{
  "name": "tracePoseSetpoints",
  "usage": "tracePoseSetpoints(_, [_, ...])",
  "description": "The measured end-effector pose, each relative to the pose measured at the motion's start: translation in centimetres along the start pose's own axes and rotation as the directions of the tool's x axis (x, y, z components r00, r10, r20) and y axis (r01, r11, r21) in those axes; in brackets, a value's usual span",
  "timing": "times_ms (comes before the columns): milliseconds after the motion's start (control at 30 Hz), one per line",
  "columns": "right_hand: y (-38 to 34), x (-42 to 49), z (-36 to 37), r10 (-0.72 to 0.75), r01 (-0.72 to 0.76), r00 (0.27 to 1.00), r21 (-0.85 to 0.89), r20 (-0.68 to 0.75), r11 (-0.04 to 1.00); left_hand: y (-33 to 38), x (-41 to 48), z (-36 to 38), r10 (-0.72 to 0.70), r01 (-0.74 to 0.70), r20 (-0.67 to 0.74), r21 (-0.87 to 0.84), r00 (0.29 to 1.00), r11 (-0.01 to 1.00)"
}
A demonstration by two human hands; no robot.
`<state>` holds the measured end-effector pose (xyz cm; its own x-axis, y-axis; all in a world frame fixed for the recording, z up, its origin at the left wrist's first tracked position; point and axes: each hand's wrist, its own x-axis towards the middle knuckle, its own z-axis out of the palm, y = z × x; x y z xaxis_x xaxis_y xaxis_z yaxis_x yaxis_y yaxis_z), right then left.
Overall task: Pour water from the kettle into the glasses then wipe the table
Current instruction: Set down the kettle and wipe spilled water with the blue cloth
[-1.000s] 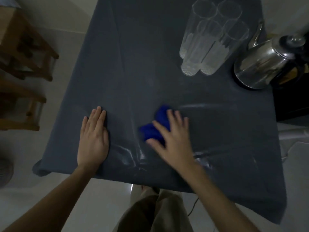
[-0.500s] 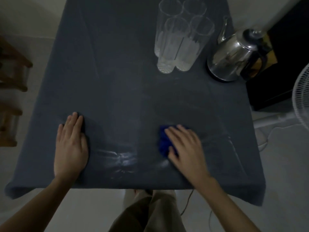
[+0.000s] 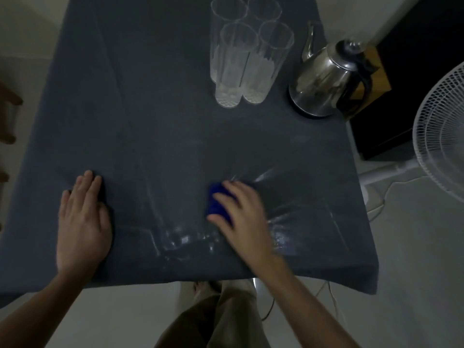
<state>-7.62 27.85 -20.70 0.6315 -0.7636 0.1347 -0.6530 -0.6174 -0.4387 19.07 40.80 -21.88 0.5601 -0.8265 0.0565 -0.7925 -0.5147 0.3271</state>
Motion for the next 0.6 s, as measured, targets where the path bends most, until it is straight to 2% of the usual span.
tracePoseSetpoints(100, [-5.9,0.8,2.9,-0.143,0.136,0.988,0.118,0.050,0.984,-0.2,0.1,0.3,0.005,-0.005,-0.015,-0.010,1.000,1.000])
tracePoseSetpoints(200, [-8.6,0.4,4.1,-0.134,0.125,0.990,0.184,0.040,0.975,-0.8,0.4,0.9,0.035,-0.035,-0.030,0.005,0.999,0.999])
tracePoseSetpoints(300, [-7.4,-0.8,3.7,-0.153,0.157,0.987,0.134,-0.039,0.978,-1.6,0.4,1.3,0.052,-0.052,-0.036,0.019,0.998,0.998])
tracePoseSetpoints(400, [-2.9,-2.7,1.4,-0.169,0.173,0.981,0.041,-0.097,0.984,-1.7,0.5,1.5,0.054,-0.053,-0.038,0.017,0.998,0.998])
tracePoseSetpoints(500, [3.6,-5.2,-2.5,-0.090,0.085,0.990,-0.044,-0.108,0.995,-1.5,0.5,1.5,0.065,-0.065,-0.044,0.017,0.997,0.998])
tracePoseSetpoints(600, [9.8,-6.8,-6.5,0.140,-0.155,0.978,-0.088,-0.155,0.984,-1.8,0.4,1.5,0.055,-0.055,-0.042,-0.001,0.998,0.998])
